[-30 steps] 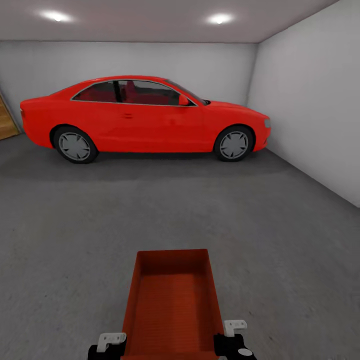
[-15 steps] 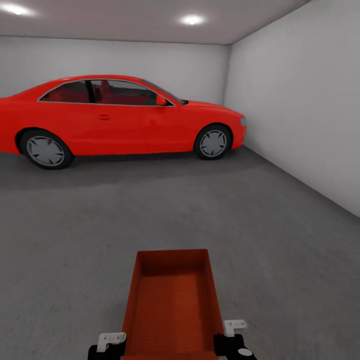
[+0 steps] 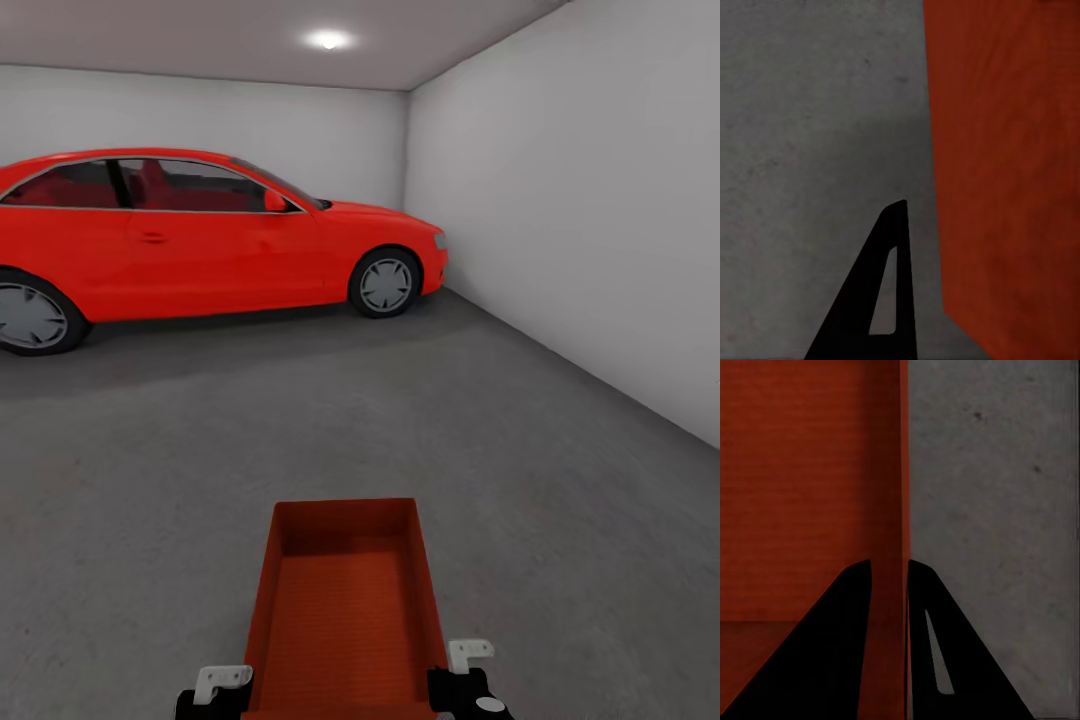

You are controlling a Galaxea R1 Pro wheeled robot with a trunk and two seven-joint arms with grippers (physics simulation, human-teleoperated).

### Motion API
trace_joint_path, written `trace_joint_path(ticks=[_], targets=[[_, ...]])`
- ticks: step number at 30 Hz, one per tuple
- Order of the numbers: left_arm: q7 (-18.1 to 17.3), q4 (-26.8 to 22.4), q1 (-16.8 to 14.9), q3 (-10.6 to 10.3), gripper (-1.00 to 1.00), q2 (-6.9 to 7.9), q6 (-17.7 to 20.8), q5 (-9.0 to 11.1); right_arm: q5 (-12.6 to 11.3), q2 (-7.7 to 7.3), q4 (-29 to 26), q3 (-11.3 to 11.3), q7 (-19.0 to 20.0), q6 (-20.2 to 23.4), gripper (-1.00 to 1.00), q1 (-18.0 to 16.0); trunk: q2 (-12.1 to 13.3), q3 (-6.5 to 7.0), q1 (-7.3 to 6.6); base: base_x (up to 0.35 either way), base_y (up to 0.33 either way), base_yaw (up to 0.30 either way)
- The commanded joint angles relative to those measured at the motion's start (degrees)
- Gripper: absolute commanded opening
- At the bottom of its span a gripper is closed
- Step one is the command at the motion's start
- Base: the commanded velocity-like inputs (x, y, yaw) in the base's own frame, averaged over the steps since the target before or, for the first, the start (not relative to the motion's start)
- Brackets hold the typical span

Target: Move the two storage containers from the living room to the garage. In the garage, place one container on the floor and stack the other container on top of it (either order is fine).

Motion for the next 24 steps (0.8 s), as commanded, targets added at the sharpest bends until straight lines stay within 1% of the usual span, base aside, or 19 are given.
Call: trace_joint_path(ticks=[1,24], targets=[[0.1,0.0,0.0,0.5,-1.00,0.02,-0.2,0.2,0.1,0.01,0.0,-0.2,-0.4,-0.2,-1.00,-0.1,0.0,-0.05,-0.01,0.000,0.000,-0.267],[0.0,0.0,0.0,0.5,-1.00,0.02,-0.2,0.2,0.1,0.01,0.0,-0.2,-0.4,-0.2,-1.00,-0.1,0.0,-0.05,-0.01,0.000,0.000,-0.267]])
